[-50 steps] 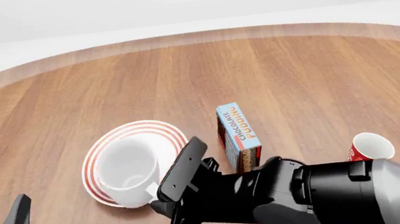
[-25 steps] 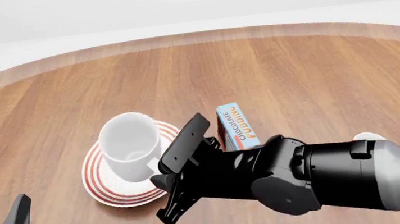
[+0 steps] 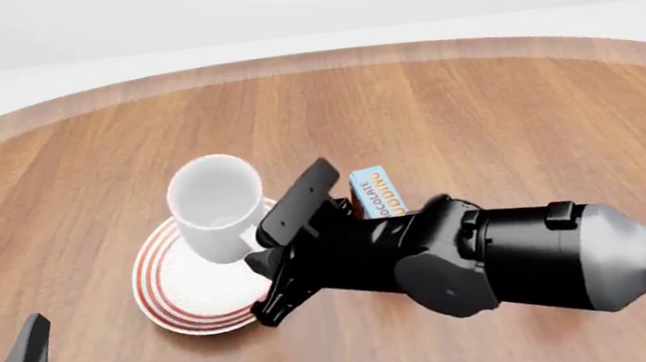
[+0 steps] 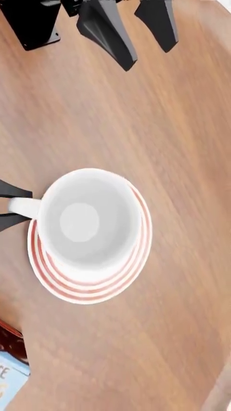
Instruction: Pick up the white mug and put it on the plate, and put the chocolate pudding to the right of the plate.
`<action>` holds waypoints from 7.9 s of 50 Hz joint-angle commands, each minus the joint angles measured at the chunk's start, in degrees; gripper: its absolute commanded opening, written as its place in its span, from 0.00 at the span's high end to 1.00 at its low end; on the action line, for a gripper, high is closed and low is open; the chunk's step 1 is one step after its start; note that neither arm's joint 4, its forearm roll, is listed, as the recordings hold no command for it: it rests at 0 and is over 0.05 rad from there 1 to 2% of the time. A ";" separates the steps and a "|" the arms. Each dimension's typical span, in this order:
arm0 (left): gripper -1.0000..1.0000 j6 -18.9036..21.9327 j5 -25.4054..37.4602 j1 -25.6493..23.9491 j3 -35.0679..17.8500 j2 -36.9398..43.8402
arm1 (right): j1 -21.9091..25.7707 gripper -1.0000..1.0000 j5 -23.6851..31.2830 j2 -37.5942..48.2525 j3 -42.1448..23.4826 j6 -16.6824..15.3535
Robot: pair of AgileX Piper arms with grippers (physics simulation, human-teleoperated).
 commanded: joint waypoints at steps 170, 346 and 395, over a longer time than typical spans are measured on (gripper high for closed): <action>0.00 0.00 0.00 0.00 0.00 0.00 | -1.46 1.00 -0.51 22.75 -13.33 9.23; 0.00 0.00 0.00 0.00 0.00 0.00 | -3.49 0.00 -13.16 -8.67 18.57 4.05; 0.00 0.00 0.00 0.00 0.00 0.00 | -8.02 0.00 -19.21 -32.44 41.63 5.60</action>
